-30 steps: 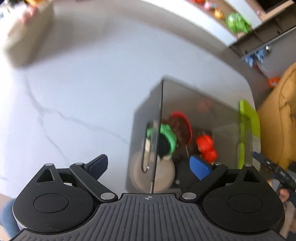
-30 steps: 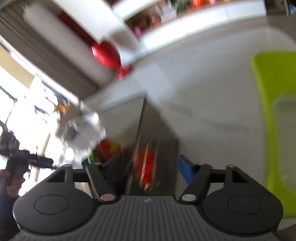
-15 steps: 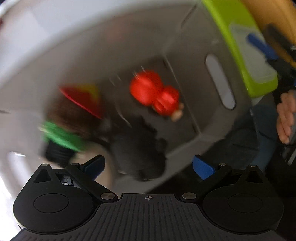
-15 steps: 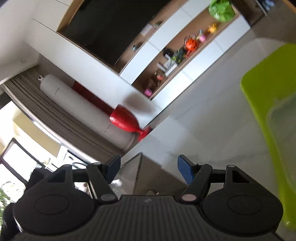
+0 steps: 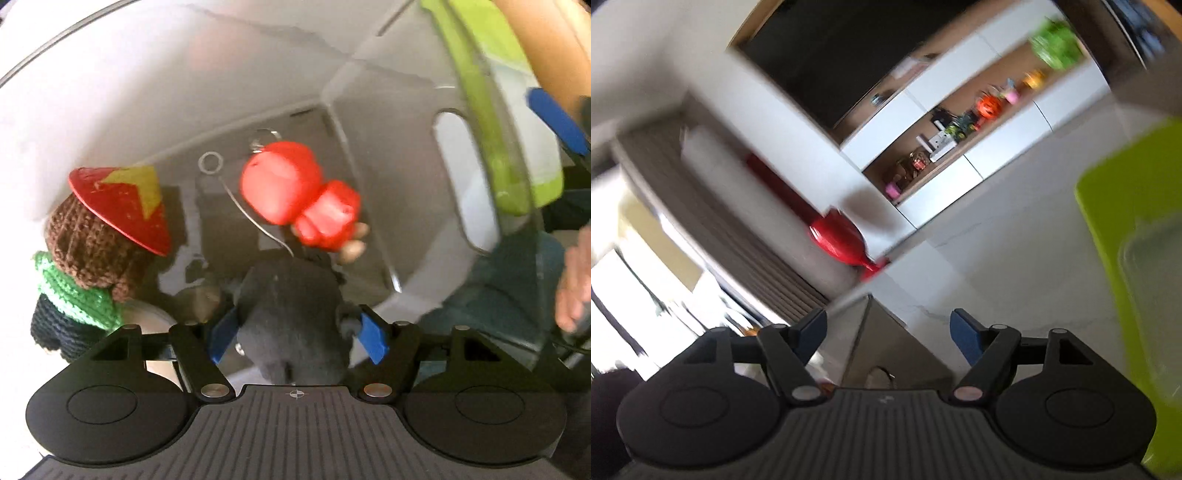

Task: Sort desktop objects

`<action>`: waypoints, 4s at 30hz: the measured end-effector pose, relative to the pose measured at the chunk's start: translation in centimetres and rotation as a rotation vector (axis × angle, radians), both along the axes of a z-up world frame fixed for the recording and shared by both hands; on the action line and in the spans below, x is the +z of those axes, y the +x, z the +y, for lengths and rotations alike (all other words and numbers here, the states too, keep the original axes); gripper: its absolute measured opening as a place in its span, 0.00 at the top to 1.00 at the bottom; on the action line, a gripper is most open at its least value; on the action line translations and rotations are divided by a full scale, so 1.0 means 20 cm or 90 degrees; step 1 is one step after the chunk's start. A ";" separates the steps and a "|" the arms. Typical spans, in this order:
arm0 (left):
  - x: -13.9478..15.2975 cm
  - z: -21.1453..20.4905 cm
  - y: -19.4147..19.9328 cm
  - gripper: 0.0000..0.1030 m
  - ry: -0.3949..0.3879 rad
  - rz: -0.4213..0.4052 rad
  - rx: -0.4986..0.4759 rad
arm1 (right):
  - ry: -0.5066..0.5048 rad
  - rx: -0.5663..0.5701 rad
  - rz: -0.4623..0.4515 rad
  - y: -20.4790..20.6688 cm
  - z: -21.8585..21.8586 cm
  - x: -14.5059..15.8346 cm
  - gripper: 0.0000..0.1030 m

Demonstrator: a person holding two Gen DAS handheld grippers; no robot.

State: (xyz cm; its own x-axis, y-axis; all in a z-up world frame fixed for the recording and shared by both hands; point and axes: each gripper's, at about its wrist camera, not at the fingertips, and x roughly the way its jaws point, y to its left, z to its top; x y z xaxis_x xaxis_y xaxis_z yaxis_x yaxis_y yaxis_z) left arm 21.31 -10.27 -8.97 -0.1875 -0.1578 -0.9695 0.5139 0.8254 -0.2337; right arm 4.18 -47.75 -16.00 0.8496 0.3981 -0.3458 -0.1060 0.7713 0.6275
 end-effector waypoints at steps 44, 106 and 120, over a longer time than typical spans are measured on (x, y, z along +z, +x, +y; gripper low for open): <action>0.18 0.44 0.24 0.05 0.007 0.078 0.071 | 0.163 0.393 -0.078 -0.16 0.42 0.23 0.07; 0.49 -0.20 0.21 0.41 -0.036 -0.213 0.020 | 0.056 0.347 0.164 -0.38 0.68 0.16 0.05; 0.23 -0.26 0.16 0.08 -0.030 -0.269 -0.023 | 0.073 0.344 0.175 -0.38 0.62 0.11 0.05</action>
State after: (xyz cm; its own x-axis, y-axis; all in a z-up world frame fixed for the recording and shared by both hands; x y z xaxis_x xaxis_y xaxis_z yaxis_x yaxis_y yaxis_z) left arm 24.59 -15.46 -4.39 0.2180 -0.2044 -0.9543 0.6010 0.7985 -0.0337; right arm -3.44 -35.31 -13.81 0.4030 0.7952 -0.4530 -0.2865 0.5797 0.7628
